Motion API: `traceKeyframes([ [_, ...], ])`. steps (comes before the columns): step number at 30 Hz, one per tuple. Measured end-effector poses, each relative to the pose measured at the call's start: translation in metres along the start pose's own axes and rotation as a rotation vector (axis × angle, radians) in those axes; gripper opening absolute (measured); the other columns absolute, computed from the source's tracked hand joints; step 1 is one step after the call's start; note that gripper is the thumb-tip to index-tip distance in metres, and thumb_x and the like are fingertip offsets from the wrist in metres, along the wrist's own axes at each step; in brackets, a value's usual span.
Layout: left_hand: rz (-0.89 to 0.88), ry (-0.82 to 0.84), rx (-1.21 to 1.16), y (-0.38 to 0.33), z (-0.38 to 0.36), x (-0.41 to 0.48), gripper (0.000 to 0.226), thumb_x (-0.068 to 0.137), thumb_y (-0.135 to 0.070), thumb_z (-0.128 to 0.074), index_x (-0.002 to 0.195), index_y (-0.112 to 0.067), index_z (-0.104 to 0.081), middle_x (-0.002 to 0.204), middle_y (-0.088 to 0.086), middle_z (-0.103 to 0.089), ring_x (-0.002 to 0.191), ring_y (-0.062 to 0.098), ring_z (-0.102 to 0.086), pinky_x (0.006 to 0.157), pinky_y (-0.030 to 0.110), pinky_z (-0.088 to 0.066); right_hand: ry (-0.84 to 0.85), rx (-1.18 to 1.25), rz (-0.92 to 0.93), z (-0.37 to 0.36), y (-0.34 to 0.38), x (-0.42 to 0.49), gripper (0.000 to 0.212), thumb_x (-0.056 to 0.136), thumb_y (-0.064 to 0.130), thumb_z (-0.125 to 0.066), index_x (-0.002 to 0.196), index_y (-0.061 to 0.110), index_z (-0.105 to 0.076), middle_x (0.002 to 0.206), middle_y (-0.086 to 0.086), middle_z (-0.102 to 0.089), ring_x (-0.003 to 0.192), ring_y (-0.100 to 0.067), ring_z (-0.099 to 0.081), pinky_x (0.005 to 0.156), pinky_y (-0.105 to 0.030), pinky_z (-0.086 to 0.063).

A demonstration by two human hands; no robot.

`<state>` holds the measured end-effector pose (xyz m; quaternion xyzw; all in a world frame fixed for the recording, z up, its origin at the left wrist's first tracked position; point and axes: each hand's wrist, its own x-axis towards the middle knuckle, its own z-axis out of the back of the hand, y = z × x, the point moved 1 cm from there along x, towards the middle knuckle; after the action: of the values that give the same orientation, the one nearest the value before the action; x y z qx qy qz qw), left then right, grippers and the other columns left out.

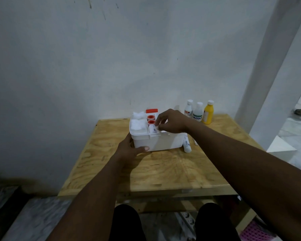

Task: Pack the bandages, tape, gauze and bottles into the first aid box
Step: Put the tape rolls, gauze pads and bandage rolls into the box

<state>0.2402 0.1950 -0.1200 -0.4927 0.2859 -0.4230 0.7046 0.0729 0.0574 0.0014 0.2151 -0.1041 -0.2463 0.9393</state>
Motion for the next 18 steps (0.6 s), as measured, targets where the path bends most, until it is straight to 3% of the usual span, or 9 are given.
traceKeyframes([
  [7,0.028,-0.005,-0.039,-0.003,0.001,0.002,0.092,0.074,-0.019,-0.092,0.152,-0.023,-0.042,0.144,0.001,-0.057,0.117,0.018,-0.057,0.073,0.016,-0.053,0.020,0.019,0.005,-0.001,-0.009,-0.003,0.023,0.087,0.021,-0.068,0.108,0.018,-0.076,0.116,0.001,-0.072,0.101,-0.011,-0.066,0.094,-0.034,-0.053],
  [15,0.037,-0.010,-0.007,-0.008,0.002,-0.002,0.093,0.075,-0.022,-0.091,0.154,-0.023,-0.041,0.146,0.001,-0.056,0.123,0.020,-0.056,0.084,0.023,-0.054,0.037,0.010,-0.005,0.003,-0.014,-0.003,0.023,0.087,0.023,-0.068,0.108,0.019,-0.076,0.117,0.001,-0.071,0.105,-0.013,-0.065,0.091,-0.031,-0.053],
  [18,0.055,-0.019,0.028,-0.007,0.003,-0.001,0.096,0.071,-0.030,-0.094,0.153,-0.025,-0.043,0.146,0.000,-0.058,0.128,0.023,-0.058,0.098,0.038,-0.056,0.017,0.009,-0.017,0.008,-0.018,-0.008,0.023,0.088,0.018,-0.068,0.109,0.013,-0.075,0.116,-0.003,-0.072,0.105,-0.016,-0.066,0.087,-0.026,-0.052],
])
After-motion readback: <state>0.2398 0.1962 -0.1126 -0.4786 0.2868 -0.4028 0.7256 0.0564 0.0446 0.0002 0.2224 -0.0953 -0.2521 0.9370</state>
